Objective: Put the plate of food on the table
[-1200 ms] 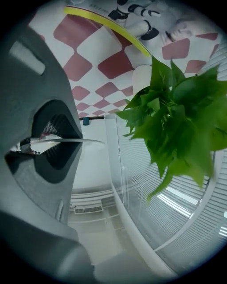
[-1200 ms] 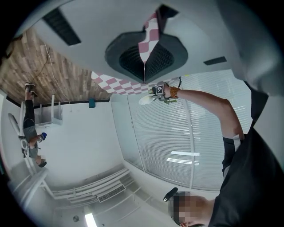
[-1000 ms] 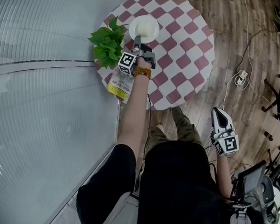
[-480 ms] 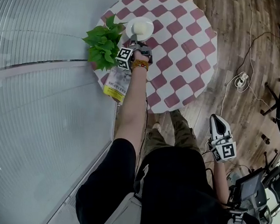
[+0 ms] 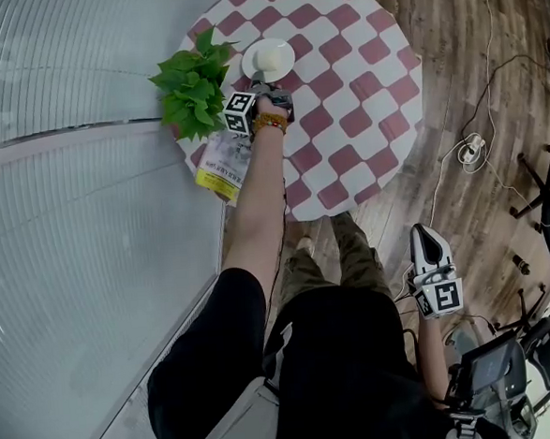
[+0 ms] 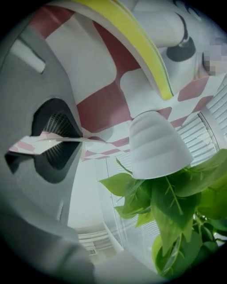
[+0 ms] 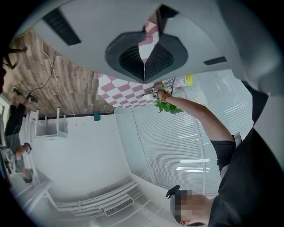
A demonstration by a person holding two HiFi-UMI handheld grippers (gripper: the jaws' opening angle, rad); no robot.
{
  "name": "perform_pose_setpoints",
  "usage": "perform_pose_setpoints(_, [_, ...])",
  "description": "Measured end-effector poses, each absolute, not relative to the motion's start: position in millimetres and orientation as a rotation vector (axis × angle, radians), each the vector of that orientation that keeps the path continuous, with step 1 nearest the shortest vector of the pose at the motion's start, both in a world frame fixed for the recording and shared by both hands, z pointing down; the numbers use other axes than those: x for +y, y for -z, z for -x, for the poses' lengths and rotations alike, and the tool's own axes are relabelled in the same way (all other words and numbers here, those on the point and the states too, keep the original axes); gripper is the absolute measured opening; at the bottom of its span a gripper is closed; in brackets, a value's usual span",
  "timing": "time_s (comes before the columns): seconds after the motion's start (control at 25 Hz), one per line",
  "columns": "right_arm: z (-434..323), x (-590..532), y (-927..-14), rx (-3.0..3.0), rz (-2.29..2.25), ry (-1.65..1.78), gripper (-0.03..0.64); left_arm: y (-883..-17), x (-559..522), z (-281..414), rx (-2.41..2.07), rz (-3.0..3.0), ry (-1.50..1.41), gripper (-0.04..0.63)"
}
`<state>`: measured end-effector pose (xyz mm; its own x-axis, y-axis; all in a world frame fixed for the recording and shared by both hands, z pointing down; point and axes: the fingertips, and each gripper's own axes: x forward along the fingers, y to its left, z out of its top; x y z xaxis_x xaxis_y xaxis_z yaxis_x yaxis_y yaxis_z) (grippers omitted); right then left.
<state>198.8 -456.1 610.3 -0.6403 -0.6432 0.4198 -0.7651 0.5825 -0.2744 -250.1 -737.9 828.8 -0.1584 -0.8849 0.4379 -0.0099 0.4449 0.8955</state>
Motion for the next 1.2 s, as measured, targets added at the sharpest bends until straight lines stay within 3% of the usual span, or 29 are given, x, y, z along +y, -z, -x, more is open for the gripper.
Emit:
perform_pose_setpoints(0.32, [-189.1,-460.9,-608.1,-2.574,-1.129,-0.638,0.012,-837.3,-732.1,236.3,-1.498,-0.812,0.816,0.021])
perform_pose_setpoints(0.88, [-194.1,-462.1,-603.1,-2.597,-1.170,-0.628,0.012,-834.9,-722.0,219.2,-1.475,-0.743,0.696,0.160])
perform_pose_setpoints(1.2, [-192.0,-461.3,-598.7,-2.622,-1.185,-0.618,0.012,-825.3,-709.3,209.1,-1.476,-0.725,0.701,0.167])
